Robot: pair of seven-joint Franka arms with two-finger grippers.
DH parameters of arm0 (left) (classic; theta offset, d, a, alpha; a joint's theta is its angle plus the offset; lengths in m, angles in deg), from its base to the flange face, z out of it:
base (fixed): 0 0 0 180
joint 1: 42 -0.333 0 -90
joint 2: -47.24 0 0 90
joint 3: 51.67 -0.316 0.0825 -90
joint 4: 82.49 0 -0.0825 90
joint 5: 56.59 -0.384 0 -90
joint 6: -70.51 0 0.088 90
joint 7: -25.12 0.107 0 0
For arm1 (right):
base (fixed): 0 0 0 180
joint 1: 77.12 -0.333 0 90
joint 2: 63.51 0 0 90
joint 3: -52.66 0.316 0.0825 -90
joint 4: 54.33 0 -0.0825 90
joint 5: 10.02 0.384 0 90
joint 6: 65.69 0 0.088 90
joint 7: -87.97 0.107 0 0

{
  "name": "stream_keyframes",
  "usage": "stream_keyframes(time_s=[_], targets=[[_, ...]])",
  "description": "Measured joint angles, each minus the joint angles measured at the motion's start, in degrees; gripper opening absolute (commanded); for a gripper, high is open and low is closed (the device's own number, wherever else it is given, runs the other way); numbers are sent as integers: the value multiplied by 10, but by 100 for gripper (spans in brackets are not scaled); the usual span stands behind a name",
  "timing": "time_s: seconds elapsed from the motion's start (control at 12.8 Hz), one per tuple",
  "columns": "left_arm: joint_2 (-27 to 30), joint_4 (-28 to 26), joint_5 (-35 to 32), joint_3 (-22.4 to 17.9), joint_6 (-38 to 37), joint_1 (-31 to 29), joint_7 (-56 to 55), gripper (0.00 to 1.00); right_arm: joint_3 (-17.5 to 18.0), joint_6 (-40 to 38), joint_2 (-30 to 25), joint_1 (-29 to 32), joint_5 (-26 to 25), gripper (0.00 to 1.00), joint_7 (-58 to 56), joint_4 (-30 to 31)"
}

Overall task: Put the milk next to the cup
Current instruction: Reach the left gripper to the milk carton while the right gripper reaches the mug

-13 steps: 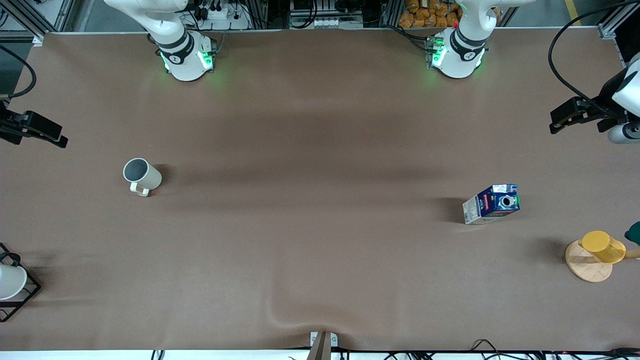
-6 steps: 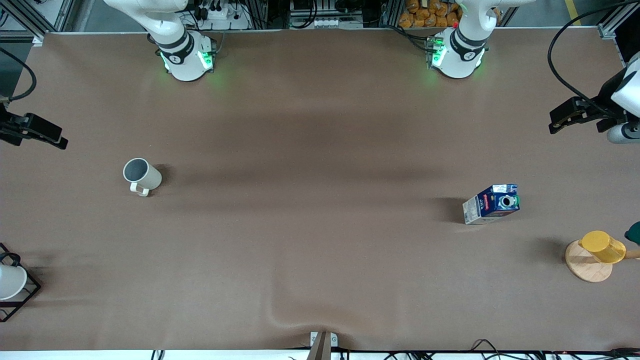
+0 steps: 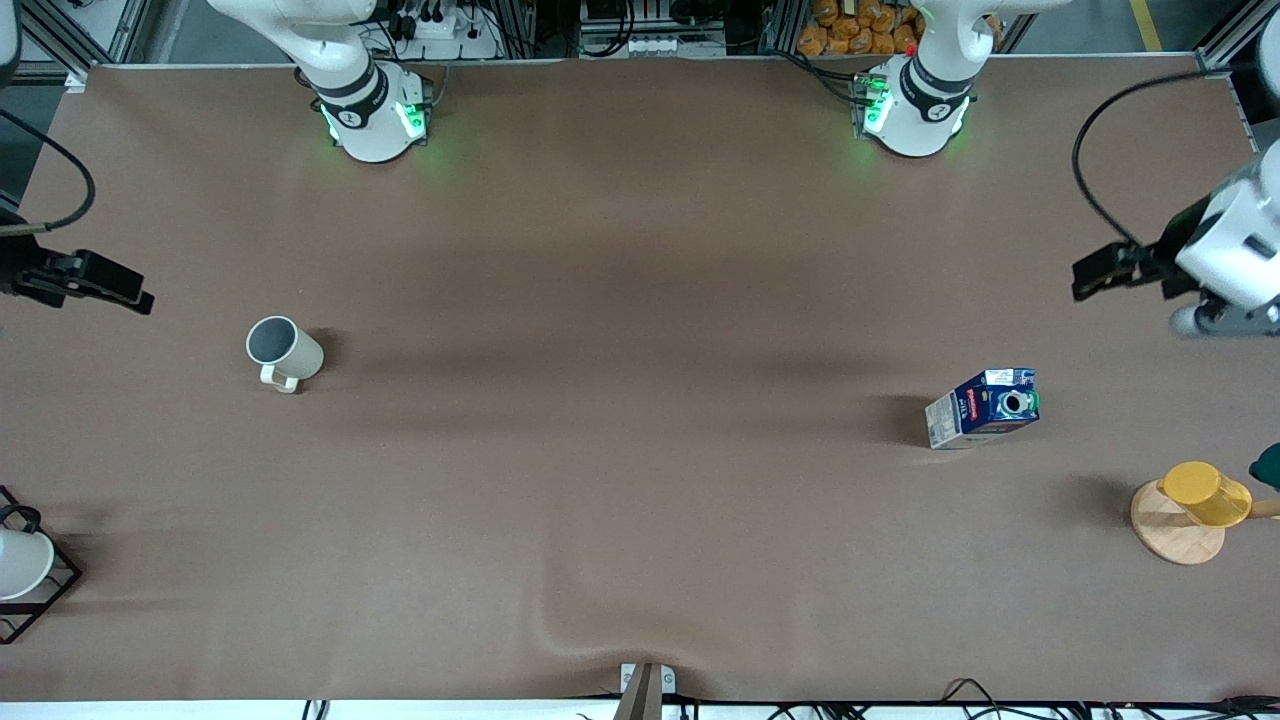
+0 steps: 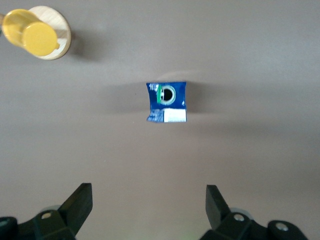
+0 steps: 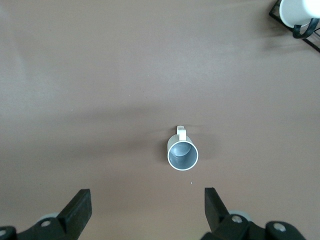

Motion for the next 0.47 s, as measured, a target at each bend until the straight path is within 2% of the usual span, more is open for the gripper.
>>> stream_keyframes(time_s=[0.24, 0.47], targets=[[-21, -57, 0, 0, 76, 0, 0, 100, 0, 32, 21, 1, 0, 100, -2, 24], [-38, -117, 0, 0, 158, -1, 0, 100, -1, 117, 33, 7, 0, 100, -26, 98]])
